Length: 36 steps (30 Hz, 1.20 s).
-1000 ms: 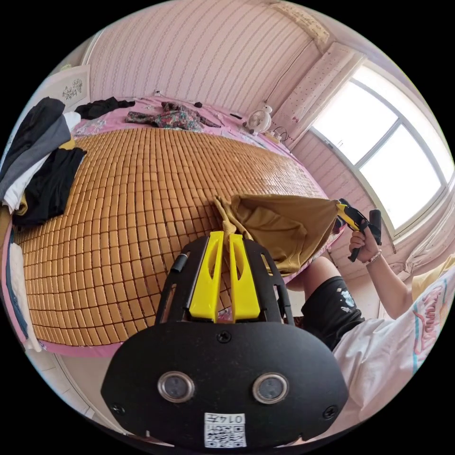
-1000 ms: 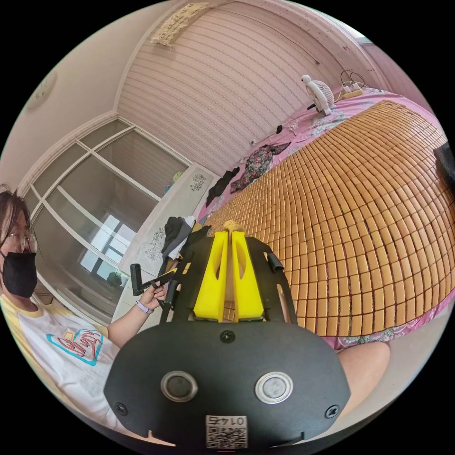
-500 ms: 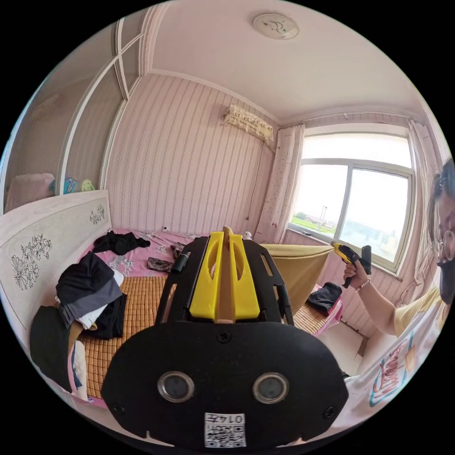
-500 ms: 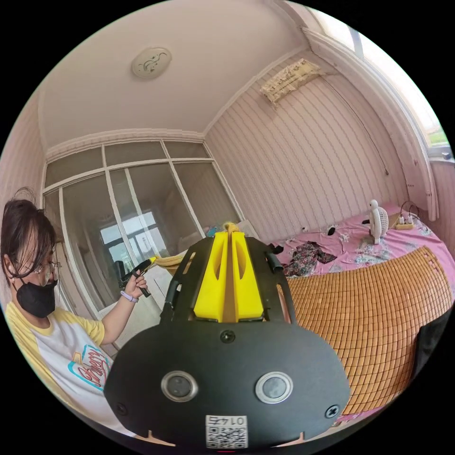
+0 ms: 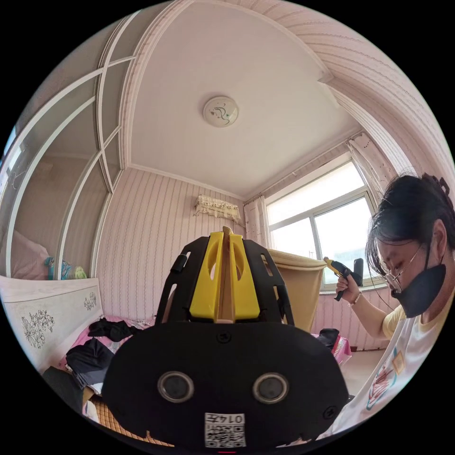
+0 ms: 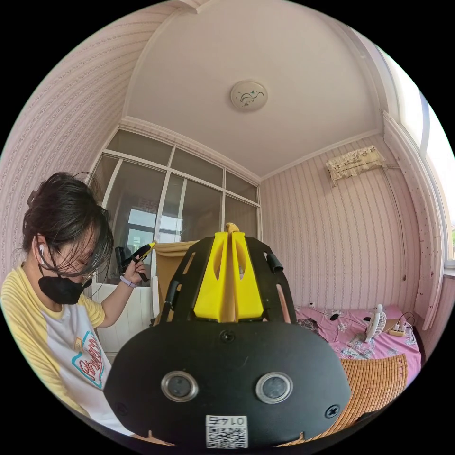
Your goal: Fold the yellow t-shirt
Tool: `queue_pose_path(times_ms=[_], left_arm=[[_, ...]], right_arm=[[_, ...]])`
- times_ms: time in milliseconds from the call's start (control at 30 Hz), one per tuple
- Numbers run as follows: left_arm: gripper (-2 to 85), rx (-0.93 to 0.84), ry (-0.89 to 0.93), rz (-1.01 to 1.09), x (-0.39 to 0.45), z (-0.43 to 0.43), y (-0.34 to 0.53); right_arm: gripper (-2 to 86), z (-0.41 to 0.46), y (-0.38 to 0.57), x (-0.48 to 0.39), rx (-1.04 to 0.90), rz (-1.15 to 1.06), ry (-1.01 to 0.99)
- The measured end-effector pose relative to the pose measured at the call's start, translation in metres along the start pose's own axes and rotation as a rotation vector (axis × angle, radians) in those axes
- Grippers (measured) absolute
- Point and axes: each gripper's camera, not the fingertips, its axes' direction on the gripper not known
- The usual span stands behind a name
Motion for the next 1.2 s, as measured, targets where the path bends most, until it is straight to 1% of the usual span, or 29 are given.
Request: queue_pose_path(times_ms=[100,167,200,267,333,367,400,433,467,500,533,600,667,700,767,833,900,933,1000,1067,1133,1167,1200], left_arm=[[-0.3,-0.033,-0.044,0.019,-0.001,0.016,-0.002],[-0.3,-0.103,-0.072,-0.004,-0.012,0.04,0.01],[-0.3,-0.164,-0.092,-0.029,-0.023,0.06,0.025],[-0.3,-0.279,-0.134,-0.06,-0.044,0.096,0.056],[-0.2,-0.452,-0.194,-0.107,-0.077,0.147,0.111],[-0.2,-0.494,-0.203,-0.124,-0.085,0.159,0.126],[-0.2,-0.582,-0.227,-0.147,-0.1,0.182,0.156],[-0.2,-0.68,-0.27,-0.136,-0.109,0.207,0.186],[-0.2,-0.721,-0.286,-0.126,-0.113,0.218,0.2],[-0.2,-0.784,-0.296,-0.115,-0.118,0.239,0.226],[-0.1,-0.809,-0.286,-0.131,-0.125,0.257,0.245],[-0.1,-0.809,-0.272,-0.167,-0.14,0.282,0.254],[-0.1,-0.754,-0.29,-0.185,-0.154,0.302,0.245],[-0.1,-0.695,-0.291,-0.18,-0.16,0.312,0.235],[-0.1,-0.616,-0.266,-0.163,-0.163,0.323,0.224],[0.0,-0.579,-0.222,-0.147,-0.163,0.331,0.229],[0.0,-0.593,-0.191,-0.137,-0.162,0.332,0.249],[0.0,-0.631,-0.181,-0.129,-0.163,0.331,0.271],[0.1,-0.719,-0.182,-0.135,-0.167,0.329,0.312],[0.2,-0.812,-0.182,-0.165,-0.174,0.323,0.361],[0.3,-0.912,-0.166,-0.262,-0.186,0.31,0.431],[0.3,-0.938,-0.161,-0.289,-0.189,0.307,0.448],[0.3,-0.989,-0.159,-0.335,-0.194,0.3,0.482]], right_arm=[[0.8,0.017,-0.006,0.003,-0.036,0.001,0.018],[0.8,0.049,0.01,0.028,-0.123,0.065,0.063],[0.8,0.059,0.016,0.036,-0.155,0.084,0.079],[0.8,0.105,0.055,0.076,-0.302,0.145,0.15],[0.8,0.142,0.095,0.11,-0.402,0.201,0.206],[0.8,0.167,0.125,0.135,-0.477,0.249,0.236],[0.8,0.179,0.141,0.148,-0.517,0.281,0.25],[0.8,0.201,0.172,0.177,-0.6,0.358,0.277],[0.8,0.218,0.198,0.204,-0.643,0.438,0.315],[0.8,0.226,0.207,0.216,-0.654,0.467,0.332],[0.8,0.239,0.216,0.239,-0.653,0.515,0.362],[0.8,0.256,0.204,0.269,-0.579,0.545,0.363],[0.8,0.27,0.164,0.299,-0.402,0.523,0.365],[0.8,0.272,0.154,0.306,-0.355,0.516,0.36],[0.9,0.276,0.132,0.33,-0.198,0.53,0.311],[0.9,0.277,0.135,0.343,-0.159,0.531,0.263],[0.9,0.273,0.153,0.349,-0.176,0.5,0.253],[0.9,0.268,0.174,0.352,-0.224,0.487,0.256],[0.9,0.258,0.216,0.358,-0.333,0.487,0.275],[0.9,0.24,0.287,0.365,-0.494,0.508,0.333],[0.9,0.227,0.343,0.373,-0.607,0.558,0.358],[1.0,0.218,0.378,0.38,-0.669,0.605,0.362],[1.0,0.213,0.395,0.383,-0.695,0.629,0.366]])
